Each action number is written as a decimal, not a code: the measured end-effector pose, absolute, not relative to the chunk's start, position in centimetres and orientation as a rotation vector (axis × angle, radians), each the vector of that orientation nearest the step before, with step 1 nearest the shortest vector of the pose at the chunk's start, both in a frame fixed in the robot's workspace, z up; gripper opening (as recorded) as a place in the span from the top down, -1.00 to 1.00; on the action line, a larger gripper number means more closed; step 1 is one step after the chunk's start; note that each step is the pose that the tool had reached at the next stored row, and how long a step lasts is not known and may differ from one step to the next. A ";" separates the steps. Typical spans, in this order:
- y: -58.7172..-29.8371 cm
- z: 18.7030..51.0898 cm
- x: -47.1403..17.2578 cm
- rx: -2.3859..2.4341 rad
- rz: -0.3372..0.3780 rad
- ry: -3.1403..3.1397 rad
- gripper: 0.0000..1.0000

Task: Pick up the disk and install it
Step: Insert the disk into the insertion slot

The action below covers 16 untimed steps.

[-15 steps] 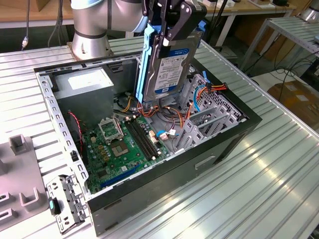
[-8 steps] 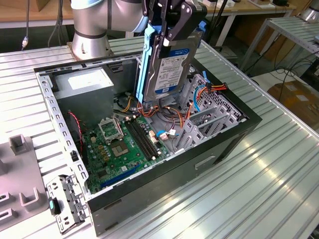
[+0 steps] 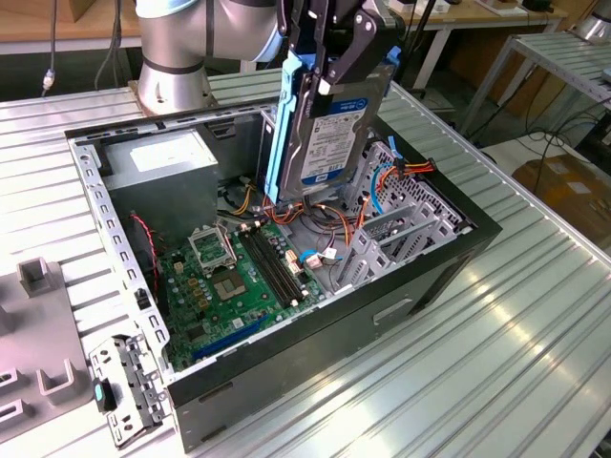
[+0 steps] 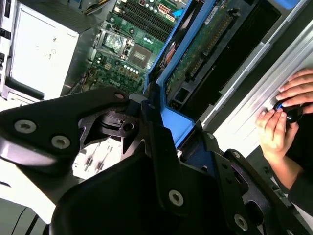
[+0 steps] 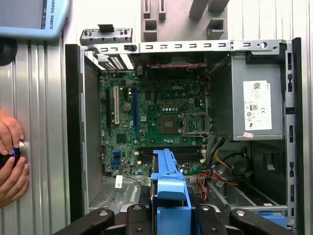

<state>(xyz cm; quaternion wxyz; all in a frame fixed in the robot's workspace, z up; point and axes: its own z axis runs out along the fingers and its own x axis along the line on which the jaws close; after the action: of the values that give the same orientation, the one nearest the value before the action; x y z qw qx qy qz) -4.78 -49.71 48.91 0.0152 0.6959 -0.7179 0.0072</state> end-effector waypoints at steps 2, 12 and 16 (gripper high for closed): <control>-49.9 48.9 -4.5 2.165 0.022 -2.234 0.26; -51.4 48.7 -1.8 2.165 0.023 -2.234 0.26; -51.8 48.6 -0.4 2.165 0.023 -2.233 0.26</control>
<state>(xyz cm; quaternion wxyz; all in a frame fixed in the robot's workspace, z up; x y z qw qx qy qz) -0.39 -51.82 48.64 0.0155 0.6960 -0.7179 0.0075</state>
